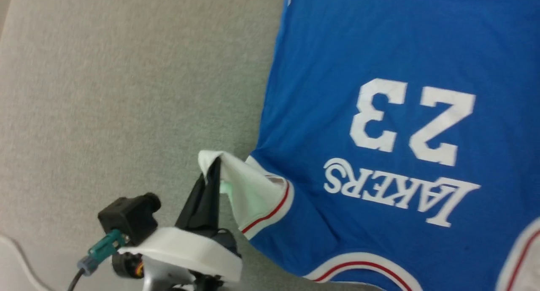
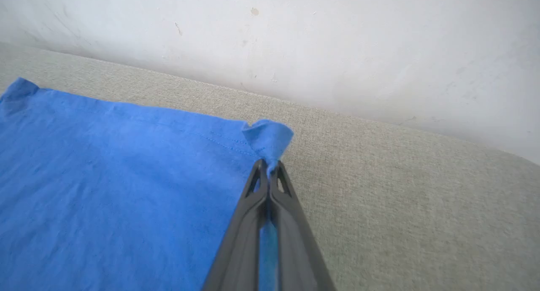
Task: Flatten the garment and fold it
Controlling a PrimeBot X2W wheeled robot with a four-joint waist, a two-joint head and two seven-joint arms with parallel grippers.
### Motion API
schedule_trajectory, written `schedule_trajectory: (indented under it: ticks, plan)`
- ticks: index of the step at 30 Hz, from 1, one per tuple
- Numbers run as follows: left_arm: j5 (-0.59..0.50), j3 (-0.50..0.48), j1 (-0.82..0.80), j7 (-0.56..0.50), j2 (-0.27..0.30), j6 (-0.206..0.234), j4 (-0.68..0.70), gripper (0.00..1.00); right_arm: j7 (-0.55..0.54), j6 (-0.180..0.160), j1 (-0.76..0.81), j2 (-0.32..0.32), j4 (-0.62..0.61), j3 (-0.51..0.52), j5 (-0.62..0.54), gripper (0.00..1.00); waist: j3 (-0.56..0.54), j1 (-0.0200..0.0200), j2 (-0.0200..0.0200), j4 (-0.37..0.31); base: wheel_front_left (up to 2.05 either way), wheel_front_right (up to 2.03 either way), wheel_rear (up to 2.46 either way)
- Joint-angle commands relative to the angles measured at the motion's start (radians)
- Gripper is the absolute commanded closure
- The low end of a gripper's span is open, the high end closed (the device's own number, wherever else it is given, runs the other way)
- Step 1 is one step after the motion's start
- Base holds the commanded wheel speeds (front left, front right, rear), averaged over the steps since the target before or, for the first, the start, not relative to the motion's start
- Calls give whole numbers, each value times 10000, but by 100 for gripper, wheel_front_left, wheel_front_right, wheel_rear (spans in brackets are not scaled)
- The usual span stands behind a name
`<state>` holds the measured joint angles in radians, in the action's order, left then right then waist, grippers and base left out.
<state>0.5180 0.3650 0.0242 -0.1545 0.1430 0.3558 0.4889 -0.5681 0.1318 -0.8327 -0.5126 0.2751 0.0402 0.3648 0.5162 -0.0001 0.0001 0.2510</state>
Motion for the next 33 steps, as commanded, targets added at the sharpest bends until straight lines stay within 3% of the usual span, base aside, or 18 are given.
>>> schedule_trajectory:
  ticks: [1, 3, 7, 11, 14, 17, 20, 23, 29, 30, 31, 33]
  plan:
    - [91, -169, 259, -123, 203, 119, 30, 100, -14, -11, 1061, -211, -809, 408, 460, 100, -1353, 1, -1, -1107, 0, 0, 0]
    - [118, -239, 349, -170, 262, 157, 64, 100, -56, -11, 1578, -270, -1229, 663, 606, 100, -1533, 1, -1, -1257, 0, 0, 0]
    - [237, -440, 686, -311, 425, 274, 225, 100, -344, -11, 4163, 71, -2931, 2612, 1107, 100, -2048, 1, -1, -1774, 0, 0, 0]
    - [356, -611, 1061, -361, 558, 346, 322, 100, -621, -11, 7069, 1050, -4421, 4502, 1054, 100, -2332, 1, -1, -2325, 0, 0, 0]
    - [370, -646, 1215, -472, 701, 350, 334, 100, -791, -11, 8750, 2227, -5264, 5260, 1149, 100, -2425, 1, -1, -2631, 0, 0, 0]
    - [408, -635, 1297, -582, 751, 374, 324, 100, -934, -11, 9907, 3317, -5716, 5275, 1313, 100, -2510, 1, -1, -2880, 0, 0, 0]
    - [402, -520, 1269, -718, 771, 370, 263, 100, -638, -11, 10456, 3824, -5516, 4794, 992, 100, -2568, 1, -1, -3005, 0, 0, 0]
    - [390, -446, 1209, -848, 785, 393, 177, 100, -33, -11, 10382, 4029, -4732, 4135, 654, 100, -2654, 1, -1, -3082, 0, 0, 0]
    - [442, -433, 1105, -1024, 794, 443, 93, 100, 1289, -11, 9676, 3649, -2561, 2753, -258, 100, -2746, 1, -1, -3174, 0, 0, 0]
    - [449, -445, 1104, -1029, 796, 453, 89, 100, 1558, -11, 9500, 3610, -2217, 2653, -298, 7, -2746, 1, -1, -3196, 0, 0, 0]
    - [459, -458, 1106, -1035, 799, 463, 86, 100, 1802, -11, 9346, 3567, -1882, 2620, -368, 0, -2752, 1, -1, -3211, 0, 0, 0]
    - [458, -480, 1105, -1046, 826, 471, 80, 100, 2127, -11, 9179, 3421, -1446, 2517, -441, 0, -2770, 1, -1, -3187, 0, 0, 0]
